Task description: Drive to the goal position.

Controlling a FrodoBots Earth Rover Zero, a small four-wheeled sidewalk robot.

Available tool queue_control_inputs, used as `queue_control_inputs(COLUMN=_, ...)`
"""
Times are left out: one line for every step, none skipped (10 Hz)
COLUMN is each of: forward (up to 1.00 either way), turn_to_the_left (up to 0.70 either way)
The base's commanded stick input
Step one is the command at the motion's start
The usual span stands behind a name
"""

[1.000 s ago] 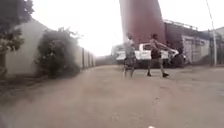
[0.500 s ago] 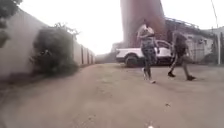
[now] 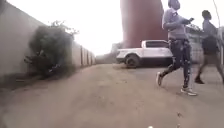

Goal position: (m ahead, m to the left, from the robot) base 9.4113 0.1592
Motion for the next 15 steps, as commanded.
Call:
queue_control_inputs(forward=0.5, turn_to_the_left=0.01)
queue_control_inputs(forward=0.5, turn_to_the_left=0.01)
queue_control_inputs(forward=0.5, turn_to_the_left=0.01)
queue_control_inputs(forward=0.5, turn_to_the_left=0.01)
queue_control_inputs(forward=0.5, turn_to_the_left=0.01)
queue_control_inputs(forward=0.5, turn_to_the_left=0.01)
queue_control_inputs(forward=0.5, turn_to_the_left=0.01)
queue_control_inputs(forward=0.5, turn_to_the_left=0.01)
queue_control_inputs(forward=0.5, turn_to_the_left=0.01)
queue_control_inputs(forward=0.5, turn_to_the_left=0.01)
queue_control_inputs(forward=0.5, turn_to_the_left=0.01)
queue_control_inputs(forward=0.5, turn_to_the_left=0.01)
queue_control_inputs(forward=0.5, turn_to_the_left=0.01)
queue_control_inputs(forward=0.5, turn_to_the_left=0.01)
queue_control_inputs(forward=0.5, turn_to_the_left=0.01)
